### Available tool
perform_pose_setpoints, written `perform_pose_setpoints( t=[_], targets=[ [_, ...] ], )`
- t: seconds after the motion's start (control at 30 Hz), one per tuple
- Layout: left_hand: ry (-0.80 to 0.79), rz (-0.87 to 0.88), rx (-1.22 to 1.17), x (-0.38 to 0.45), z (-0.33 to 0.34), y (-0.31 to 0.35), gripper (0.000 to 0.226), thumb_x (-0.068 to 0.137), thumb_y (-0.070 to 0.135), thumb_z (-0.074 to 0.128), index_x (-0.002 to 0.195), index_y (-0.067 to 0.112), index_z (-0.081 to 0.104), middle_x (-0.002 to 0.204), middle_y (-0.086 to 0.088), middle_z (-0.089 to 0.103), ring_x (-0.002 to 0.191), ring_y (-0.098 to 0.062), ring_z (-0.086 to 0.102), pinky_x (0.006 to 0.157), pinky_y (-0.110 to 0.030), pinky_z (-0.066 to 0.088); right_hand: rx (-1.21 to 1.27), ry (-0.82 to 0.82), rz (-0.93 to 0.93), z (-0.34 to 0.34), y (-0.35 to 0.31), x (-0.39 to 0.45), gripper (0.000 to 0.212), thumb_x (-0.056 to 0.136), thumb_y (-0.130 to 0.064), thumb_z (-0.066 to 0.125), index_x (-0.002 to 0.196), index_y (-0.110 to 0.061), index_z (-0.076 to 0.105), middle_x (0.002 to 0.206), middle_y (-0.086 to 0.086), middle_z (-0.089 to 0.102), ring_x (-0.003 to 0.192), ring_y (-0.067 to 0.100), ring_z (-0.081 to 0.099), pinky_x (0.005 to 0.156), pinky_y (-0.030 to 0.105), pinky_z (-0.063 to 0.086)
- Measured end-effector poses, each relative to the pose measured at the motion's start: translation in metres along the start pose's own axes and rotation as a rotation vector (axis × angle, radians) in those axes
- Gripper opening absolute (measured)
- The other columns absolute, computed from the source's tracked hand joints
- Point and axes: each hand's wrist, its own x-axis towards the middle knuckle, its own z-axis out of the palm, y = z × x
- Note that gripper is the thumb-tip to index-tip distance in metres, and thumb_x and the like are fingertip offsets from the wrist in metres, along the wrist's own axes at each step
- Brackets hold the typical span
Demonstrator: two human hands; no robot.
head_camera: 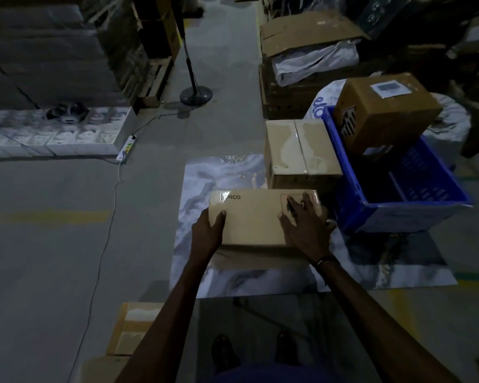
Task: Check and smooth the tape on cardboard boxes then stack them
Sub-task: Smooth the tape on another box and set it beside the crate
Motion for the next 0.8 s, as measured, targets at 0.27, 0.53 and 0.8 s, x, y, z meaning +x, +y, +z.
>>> perform_pose_setpoints(
  t=[0.27, 0.53, 0.8],
  targets=[
    [0.002, 0.16, 0.405, -0.003, 0.016, -0.016, 0.088, 0.094, 0.067, 0.053, 0.16, 0.017, 0.022, 0.168, -0.01, 0.019, 0.152, -0.027, 0.025, 0.118, -0.043, 0.033, -0.177, 0.063, -0.089, 0.008, -0.015, -0.008, 0.055, 0.101, -0.054, 0.037, 0.152, -0.036, 0.041, 0.166, -0.003, 0.029, 0.155, 0.041, 0.008, 0.117, 0.07, 0.004],
    [-0.003, 0.476, 0.573, 0.0, 0.039, 0.018, 0.023, 0.095, 0.026, 0.067, 0.116, 0.019, 0.075, 0.13, -0.016, 0.065, 0.118, -0.037, 0.06, 0.095, -0.047, 0.049, 0.022, 0.085, -0.316, 0.013, -0.039, 0.005, 0.028, 0.099, -0.03, 0.061, 0.125, -0.028, 0.07, 0.139, -0.001, 0.063, 0.137, 0.028, 0.048, 0.113, 0.047, 0.037],
    [-0.144, 0.376, 0.688, -0.005, 0.039, 0.036, 0.036, 0.098, 0.04, 0.062, 0.131, 0.025, 0.068, 0.15, -0.016, 0.051, 0.135, -0.038, 0.047, 0.106, -0.051, 0.042, 0.066, 0.046, -0.323, 0.01, -0.04, 0.003, 0.028, 0.099, -0.032, 0.062, 0.125, -0.029, 0.072, 0.142, 0.0, 0.062, 0.141, 0.031, 0.045, 0.115, 0.048, 0.036]
  ],
)
